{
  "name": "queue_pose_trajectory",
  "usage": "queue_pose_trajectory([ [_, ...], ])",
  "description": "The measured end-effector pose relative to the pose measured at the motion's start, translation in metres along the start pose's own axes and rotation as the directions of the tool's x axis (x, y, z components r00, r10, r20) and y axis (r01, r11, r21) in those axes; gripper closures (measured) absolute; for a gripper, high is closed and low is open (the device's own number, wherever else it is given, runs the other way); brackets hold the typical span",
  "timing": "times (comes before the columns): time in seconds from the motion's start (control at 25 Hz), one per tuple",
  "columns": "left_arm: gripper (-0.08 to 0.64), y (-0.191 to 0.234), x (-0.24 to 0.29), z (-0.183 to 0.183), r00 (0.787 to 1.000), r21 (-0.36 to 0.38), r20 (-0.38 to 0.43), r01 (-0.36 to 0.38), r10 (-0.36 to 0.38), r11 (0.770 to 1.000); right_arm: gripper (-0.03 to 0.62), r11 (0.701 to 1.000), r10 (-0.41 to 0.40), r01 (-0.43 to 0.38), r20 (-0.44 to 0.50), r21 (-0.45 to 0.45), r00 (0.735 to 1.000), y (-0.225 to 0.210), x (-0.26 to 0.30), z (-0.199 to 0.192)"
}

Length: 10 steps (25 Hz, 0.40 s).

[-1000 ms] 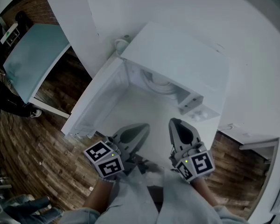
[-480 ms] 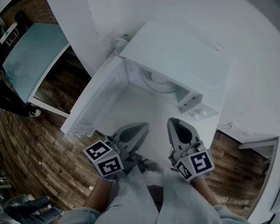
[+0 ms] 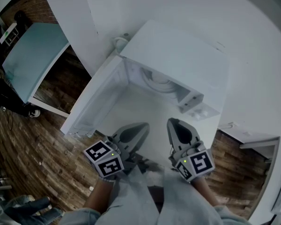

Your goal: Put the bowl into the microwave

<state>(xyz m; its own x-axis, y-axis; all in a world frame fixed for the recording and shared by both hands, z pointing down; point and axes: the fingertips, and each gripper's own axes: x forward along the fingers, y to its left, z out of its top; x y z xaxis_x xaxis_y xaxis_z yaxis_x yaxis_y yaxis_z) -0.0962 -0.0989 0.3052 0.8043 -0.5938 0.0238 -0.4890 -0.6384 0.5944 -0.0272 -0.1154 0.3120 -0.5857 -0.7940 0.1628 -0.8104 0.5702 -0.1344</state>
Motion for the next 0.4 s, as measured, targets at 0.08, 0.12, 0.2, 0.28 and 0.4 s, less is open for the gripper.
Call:
queue_pose_trajectory([
  [0.08, 0.568, 0.0009, 0.0004, -0.0008, 1.0, -0.001, -0.002, -0.001, 0.001, 1.0, 0.591, 1.0, 0.001, -0.001, -0.003, -0.002, 1.0, -0.0001, 0.0001, -0.001],
  [0.12, 0.568, 0.0013, 0.0008, -0.0013, 1.0, -0.001, -0.003, -0.001, 0.001, 1.0, 0.591, 1.0, 0.002, -0.002, -0.005, -0.003, 1.0, -0.0003, 0.0003, -0.0017],
  [0.2, 0.568, 0.0019, 0.0017, -0.0022, 1.0, -0.003, -0.003, 0.001, -0.001, 1.0, 0.591, 1.0, 0.003, -0.003, -0.009, -0.004, 1.0, -0.0005, 0.0009, -0.0032],
  [0.28, 0.568, 0.0023, 0.0019, -0.0027, 1.0, -0.006, -0.003, 0.002, -0.002, 1.0, 0.591, 1.0, 0.005, -0.005, -0.012, -0.006, 1.0, -0.0001, 0.0018, -0.0039],
  [0.4, 0.568, 0.0029, 0.0012, -0.003, 1.0, -0.006, -0.005, 0.002, -0.002, 1.0, 0.591, 1.0, 0.008, -0.008, -0.016, -0.007, 1.0, 0.0011, 0.0032, -0.0047],
])
